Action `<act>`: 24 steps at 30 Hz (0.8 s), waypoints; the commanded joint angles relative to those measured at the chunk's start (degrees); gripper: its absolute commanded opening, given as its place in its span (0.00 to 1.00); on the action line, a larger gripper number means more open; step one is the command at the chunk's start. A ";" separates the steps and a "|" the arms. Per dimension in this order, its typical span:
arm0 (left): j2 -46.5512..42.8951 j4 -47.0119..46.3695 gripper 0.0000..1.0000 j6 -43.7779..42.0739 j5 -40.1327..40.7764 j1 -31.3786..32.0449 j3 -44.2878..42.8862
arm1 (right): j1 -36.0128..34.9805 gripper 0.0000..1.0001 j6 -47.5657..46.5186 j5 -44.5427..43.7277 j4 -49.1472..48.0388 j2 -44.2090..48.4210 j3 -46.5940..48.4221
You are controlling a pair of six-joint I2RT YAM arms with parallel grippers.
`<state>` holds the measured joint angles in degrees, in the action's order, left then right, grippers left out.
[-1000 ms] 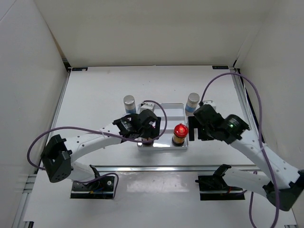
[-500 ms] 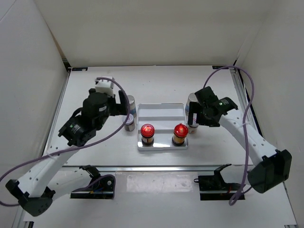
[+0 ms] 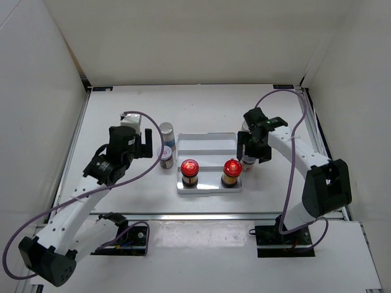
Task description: Organize the condiment bottles
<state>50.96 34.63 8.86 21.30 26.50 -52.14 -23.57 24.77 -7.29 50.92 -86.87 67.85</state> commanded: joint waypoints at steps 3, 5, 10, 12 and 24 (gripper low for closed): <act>3.27 -1.06 1.00 0.01 -1.70 -0.31 -2.35 | 0.37 0.76 -0.26 -0.27 -1.78 -1.55 1.94; 3.27 -1.06 1.00 0.01 -2.22 -0.31 -2.35 | 0.37 0.66 -0.25 -0.80 -2.31 -1.55 1.93; 3.27 -1.06 1.00 0.01 -2.23 -0.31 -2.35 | 0.37 0.44 -0.25 -2.29 -1.62 1.26 3.50; 3.27 -1.06 1.00 0.01 -2.23 -0.31 -2.35 | 0.37 0.37 -0.78 -3.43 -0.65 2.75 5.88; 4.32 -1.06 1.00 0.01 -2.23 -0.31 -2.35 | 0.37 0.88 -2.45 -4.93 0.59 0.30 9.31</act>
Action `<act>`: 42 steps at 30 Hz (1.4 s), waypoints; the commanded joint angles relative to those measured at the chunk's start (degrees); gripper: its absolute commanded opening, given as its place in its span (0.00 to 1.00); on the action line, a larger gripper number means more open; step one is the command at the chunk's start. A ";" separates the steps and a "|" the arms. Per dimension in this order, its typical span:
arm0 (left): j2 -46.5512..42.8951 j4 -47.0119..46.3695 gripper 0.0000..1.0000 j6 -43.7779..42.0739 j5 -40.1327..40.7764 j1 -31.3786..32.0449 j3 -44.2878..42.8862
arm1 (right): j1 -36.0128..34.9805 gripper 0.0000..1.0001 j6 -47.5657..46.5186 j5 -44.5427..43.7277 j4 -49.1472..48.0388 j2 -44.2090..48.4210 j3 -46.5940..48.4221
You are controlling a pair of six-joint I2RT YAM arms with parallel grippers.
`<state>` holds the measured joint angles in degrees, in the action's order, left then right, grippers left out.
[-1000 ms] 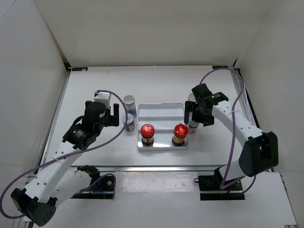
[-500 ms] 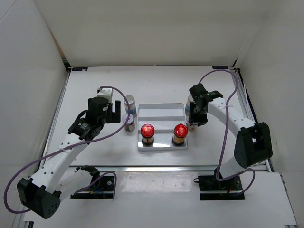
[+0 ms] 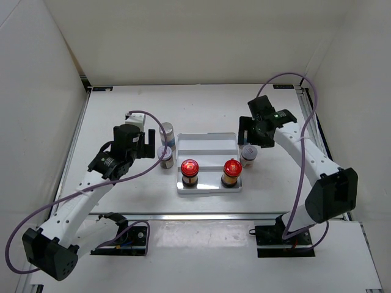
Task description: Organize the condiment bottles
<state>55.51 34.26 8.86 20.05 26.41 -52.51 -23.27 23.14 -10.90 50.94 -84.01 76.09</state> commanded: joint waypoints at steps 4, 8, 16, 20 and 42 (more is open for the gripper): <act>-0.22 -0.69 1.00 0.01 -0.98 -0.22 -1.98 | 0.06 0.94 -0.81 -0.62 -0.49 -5.64 0.37; -0.22 -0.69 1.00 0.01 -0.98 -0.22 -1.98 | 0.59 0.94 -0.28 -0.62 -2.42 -8.36 -1.65; 0.83 -0.69 1.00 0.01 -0.98 -0.22 -1.98 | 2.35 0.83 0.24 -0.62 -4.62 -10.73 -4.02; 0.83 -0.69 1.00 0.01 -0.98 -0.22 -1.98 | 2.88 0.62 -0.28 0.43 -5.15 -11.35 -4.02; 2.41 -0.69 1.00 0.01 -2.04 -0.22 -1.98 | -4.68 0.12 -1.42 2.89 -1.36 -3.88 4.93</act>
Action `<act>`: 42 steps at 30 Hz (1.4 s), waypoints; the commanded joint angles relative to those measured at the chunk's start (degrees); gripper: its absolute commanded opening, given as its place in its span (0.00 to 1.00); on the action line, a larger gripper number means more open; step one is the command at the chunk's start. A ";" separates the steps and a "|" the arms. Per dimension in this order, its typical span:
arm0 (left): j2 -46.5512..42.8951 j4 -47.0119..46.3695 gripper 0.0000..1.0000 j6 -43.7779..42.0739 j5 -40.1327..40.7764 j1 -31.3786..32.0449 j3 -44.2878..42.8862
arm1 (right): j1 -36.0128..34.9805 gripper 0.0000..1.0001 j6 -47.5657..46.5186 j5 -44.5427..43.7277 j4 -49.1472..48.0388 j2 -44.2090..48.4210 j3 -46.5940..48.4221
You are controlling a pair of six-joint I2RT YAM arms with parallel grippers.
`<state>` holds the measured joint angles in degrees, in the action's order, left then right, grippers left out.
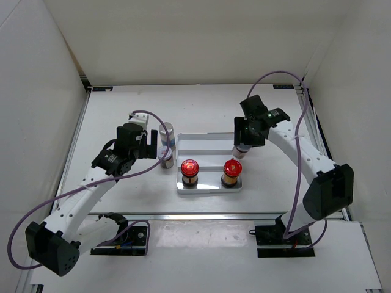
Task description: Organize the condiment bottles
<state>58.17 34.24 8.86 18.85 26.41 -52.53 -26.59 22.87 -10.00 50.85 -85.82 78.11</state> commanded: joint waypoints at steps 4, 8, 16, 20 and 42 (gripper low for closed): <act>-0.25 -0.66 1.00 0.01 -0.83 -0.22 -1.96 | -2.59 0.09 -0.64 3.32 -2.69 -6.27 2.93; 0.27 -0.66 1.00 0.01 -0.83 -0.22 -1.96 | -3.21 0.06 -0.11 3.32 -4.00 -8.13 2.93; 0.28 -0.66 1.00 0.01 -1.36 -0.22 -2.49 | -3.73 0.03 0.42 3.05 -5.23 -12.26 2.93; 0.28 -0.66 1.00 0.01 -1.36 -0.22 -2.49 | -4.96 0.02 1.65 4.81 -7.07 -11.65 2.40; 0.28 -0.66 1.00 0.01 -1.89 -0.22 -2.49 | -6.11 0.06 2.18 2.09 -3.57 -10.86 0.12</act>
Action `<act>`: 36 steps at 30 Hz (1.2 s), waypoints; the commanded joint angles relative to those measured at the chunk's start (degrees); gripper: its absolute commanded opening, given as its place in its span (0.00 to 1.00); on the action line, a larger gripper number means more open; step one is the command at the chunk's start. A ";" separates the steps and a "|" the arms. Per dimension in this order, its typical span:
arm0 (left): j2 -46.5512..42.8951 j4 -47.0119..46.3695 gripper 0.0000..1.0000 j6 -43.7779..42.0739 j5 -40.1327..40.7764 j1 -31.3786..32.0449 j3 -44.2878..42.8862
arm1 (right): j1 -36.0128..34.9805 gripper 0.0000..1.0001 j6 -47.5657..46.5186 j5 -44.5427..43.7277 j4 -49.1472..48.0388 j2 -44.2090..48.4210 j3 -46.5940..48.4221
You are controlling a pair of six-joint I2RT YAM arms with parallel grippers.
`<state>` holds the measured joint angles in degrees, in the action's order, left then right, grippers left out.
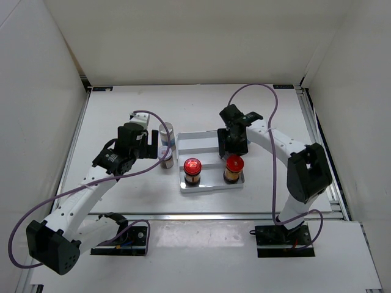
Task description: Organize the condiment bottles
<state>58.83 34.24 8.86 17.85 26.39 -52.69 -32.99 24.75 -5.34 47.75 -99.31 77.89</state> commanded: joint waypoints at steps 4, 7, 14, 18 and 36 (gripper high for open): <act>-0.38 -0.66 1.00 0.01 -0.88 -0.20 -2.33 | 0.30 0.06 0.30 -3.09 0.85 4.03 1.65; -0.38 -0.66 1.00 0.01 -0.88 -0.20 -2.33 | 0.30 0.10 0.30 -3.62 1.38 4.74 2.18; -0.38 -0.66 1.00 0.01 -0.88 -0.20 -2.33 | 0.30 0.17 0.30 -4.15 2.61 1.58 6.93; -0.38 -0.66 1.00 0.01 -0.88 -0.20 -2.33 | 0.83 0.27 -0.23 -4.15 2.61 -1.94 8.42; 0.76 -0.66 1.00 1.24 -5.79 -0.20 -2.33 | 0.83 1.00 4.78 -15.49 3.32 10.96 4.91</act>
<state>60.05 34.24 9.06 15.68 26.37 -52.99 -32.29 27.97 -15.59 50.50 -97.38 82.21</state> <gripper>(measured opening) 0.997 0.998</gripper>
